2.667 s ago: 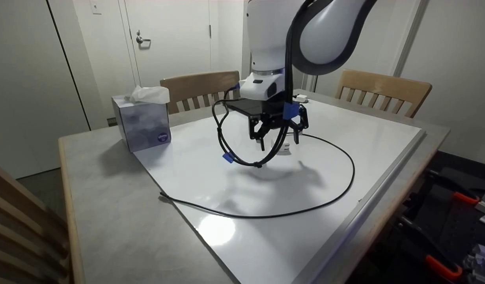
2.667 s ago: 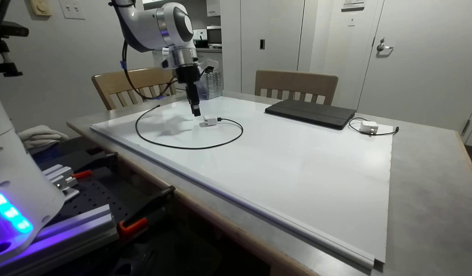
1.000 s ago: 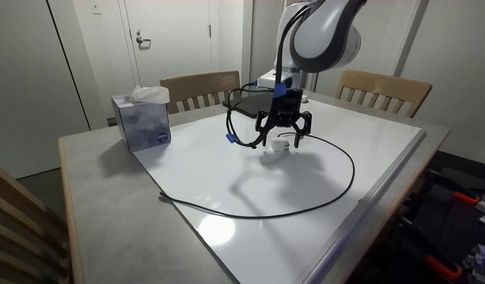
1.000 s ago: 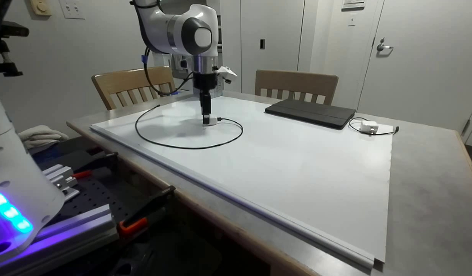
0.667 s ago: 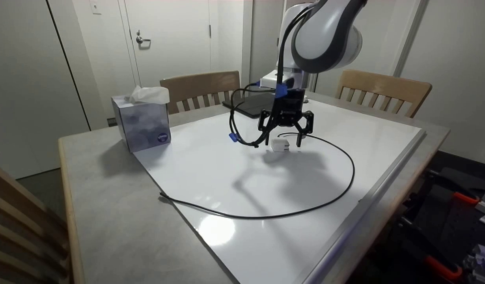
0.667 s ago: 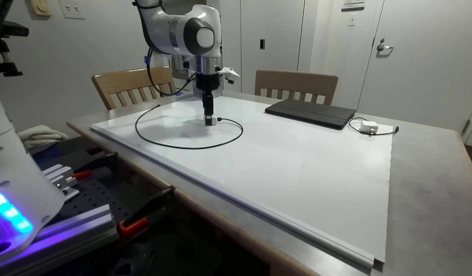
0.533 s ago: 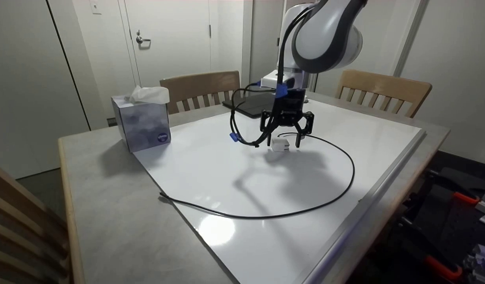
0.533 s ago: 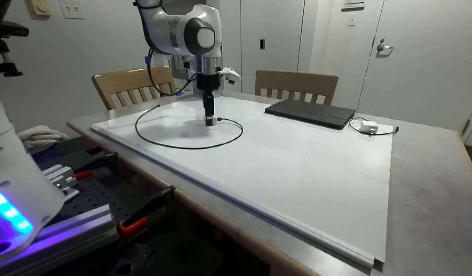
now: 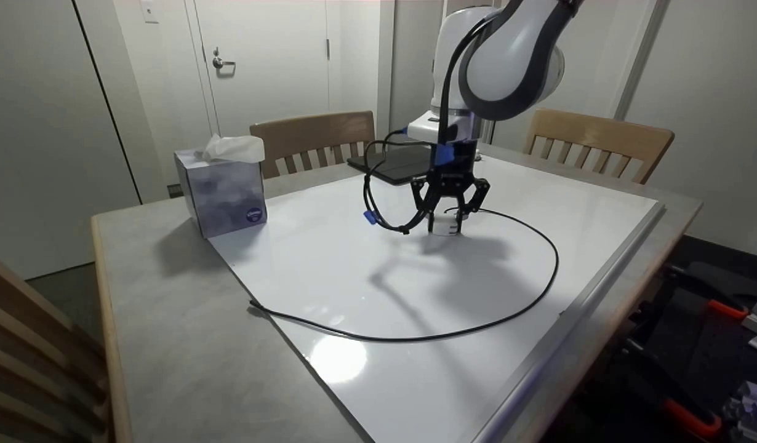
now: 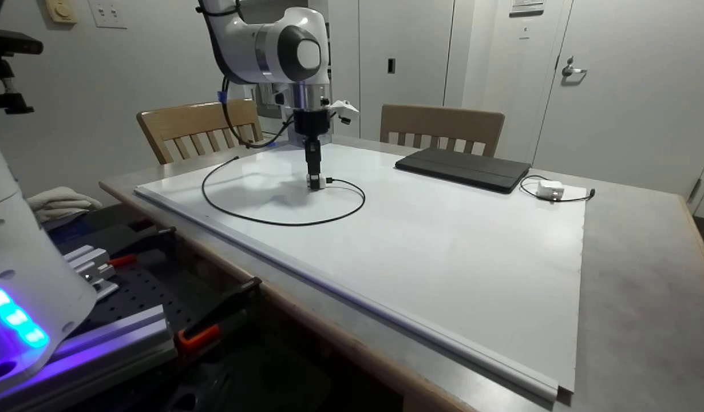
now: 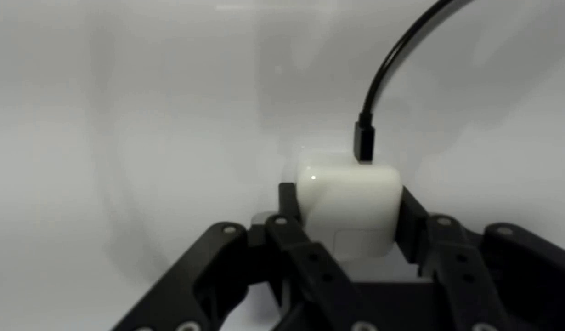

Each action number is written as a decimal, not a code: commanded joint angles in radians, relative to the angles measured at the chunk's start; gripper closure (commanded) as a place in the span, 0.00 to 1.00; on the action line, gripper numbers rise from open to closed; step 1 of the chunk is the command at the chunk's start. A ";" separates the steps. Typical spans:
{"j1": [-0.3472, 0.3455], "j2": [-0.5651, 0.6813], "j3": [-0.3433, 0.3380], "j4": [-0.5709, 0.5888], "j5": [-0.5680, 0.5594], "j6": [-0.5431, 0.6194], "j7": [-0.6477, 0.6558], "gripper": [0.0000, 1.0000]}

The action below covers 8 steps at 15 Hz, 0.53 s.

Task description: Unwind the black charging cable

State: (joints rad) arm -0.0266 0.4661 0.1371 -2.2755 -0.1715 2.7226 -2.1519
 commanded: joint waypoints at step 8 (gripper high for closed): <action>0.033 0.009 -0.032 0.032 -0.012 -0.040 0.214 0.74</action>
State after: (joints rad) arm -0.0186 0.4659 0.1277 -2.2722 -0.1707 2.7160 -2.0279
